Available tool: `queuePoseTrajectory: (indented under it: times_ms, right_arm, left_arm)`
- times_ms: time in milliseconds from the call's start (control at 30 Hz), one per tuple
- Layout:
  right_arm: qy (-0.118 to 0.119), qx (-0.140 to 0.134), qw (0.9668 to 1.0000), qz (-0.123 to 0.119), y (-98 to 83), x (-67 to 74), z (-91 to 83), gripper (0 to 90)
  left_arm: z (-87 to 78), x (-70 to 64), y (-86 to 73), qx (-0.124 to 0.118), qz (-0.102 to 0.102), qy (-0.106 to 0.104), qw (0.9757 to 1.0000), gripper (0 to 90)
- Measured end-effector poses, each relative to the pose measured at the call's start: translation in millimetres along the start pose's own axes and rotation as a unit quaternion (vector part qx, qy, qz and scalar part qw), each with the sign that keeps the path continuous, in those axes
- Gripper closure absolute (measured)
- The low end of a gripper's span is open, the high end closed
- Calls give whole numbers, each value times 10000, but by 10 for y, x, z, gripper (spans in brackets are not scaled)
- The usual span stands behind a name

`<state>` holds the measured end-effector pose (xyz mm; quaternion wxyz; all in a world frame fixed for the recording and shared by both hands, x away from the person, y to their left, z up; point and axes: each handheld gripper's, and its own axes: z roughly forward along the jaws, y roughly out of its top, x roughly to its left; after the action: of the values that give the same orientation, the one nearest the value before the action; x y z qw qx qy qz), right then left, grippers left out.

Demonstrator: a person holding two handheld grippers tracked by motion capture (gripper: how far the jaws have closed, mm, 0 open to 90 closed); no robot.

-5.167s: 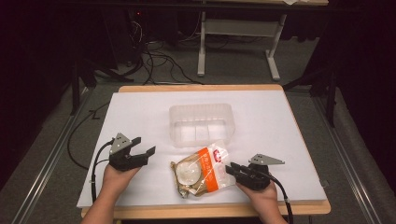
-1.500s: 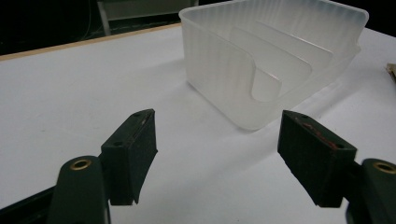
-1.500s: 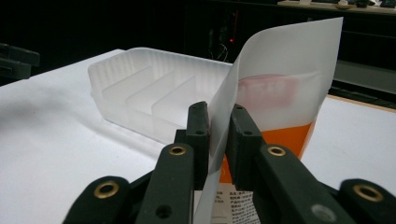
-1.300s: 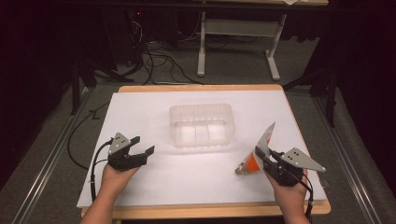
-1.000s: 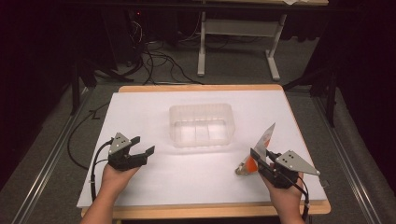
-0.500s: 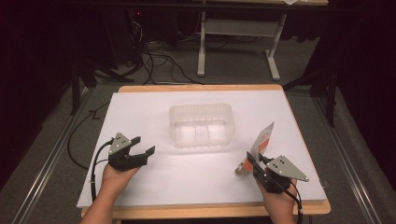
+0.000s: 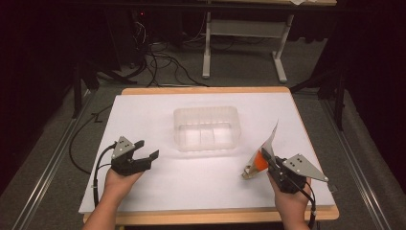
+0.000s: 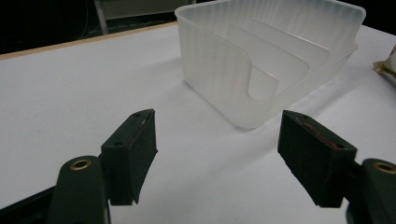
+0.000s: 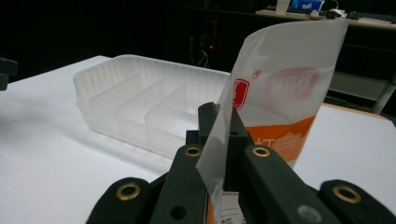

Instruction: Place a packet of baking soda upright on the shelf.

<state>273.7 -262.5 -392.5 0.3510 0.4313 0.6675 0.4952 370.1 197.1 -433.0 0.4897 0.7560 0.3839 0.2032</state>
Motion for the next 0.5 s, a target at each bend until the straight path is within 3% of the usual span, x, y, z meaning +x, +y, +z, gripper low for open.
queuePoseTrajectory:
  times_ms: [100, 500]
  right_arm:
    - [-28, -33, 10000, -56, 32, -26, -5, 900]
    - [-178, -172, 9996, 102, 123, -218, -61, 900]
  left_arm:
    - [-1, 6, 0, 5, -7, 6, 10000, 286]
    - [8, 4, -3, 24, 9, 13, 10000, 286]
